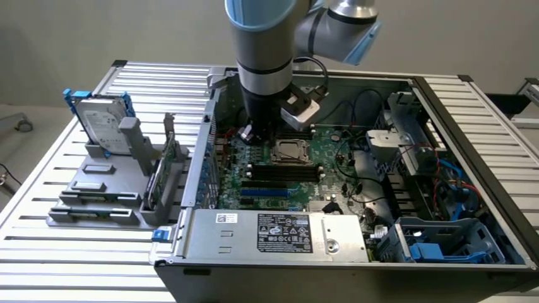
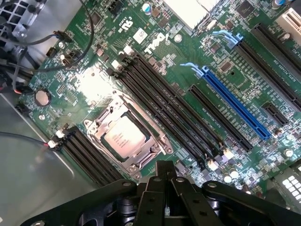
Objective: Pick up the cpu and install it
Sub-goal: 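Install the first cpu locking lever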
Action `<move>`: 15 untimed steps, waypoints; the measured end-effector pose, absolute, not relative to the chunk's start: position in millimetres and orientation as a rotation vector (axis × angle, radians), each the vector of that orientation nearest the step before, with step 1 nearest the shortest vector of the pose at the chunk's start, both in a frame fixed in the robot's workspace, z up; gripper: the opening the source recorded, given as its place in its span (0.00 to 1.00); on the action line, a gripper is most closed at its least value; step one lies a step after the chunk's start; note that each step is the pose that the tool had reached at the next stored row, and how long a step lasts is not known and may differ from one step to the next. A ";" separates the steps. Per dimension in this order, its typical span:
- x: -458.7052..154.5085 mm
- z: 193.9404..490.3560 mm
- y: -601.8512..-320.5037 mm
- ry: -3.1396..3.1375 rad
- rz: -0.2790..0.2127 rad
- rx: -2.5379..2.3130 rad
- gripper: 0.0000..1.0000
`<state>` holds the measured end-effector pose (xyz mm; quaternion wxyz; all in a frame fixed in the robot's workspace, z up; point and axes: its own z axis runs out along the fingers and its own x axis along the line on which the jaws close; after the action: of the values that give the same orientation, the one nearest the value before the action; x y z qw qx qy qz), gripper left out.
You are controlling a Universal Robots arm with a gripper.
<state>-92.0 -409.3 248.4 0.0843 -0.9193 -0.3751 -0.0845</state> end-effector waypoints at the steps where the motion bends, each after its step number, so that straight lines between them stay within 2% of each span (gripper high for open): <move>1: -91.4 248.4 -410.2 -1.118 -0.252 -2.743 0.11; 15: -88.1 236.2 -414.7 -1.117 -0.262 -2.746 0.11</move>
<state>-88.1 -414.7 236.2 0.0828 -0.9195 -0.3742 -0.0876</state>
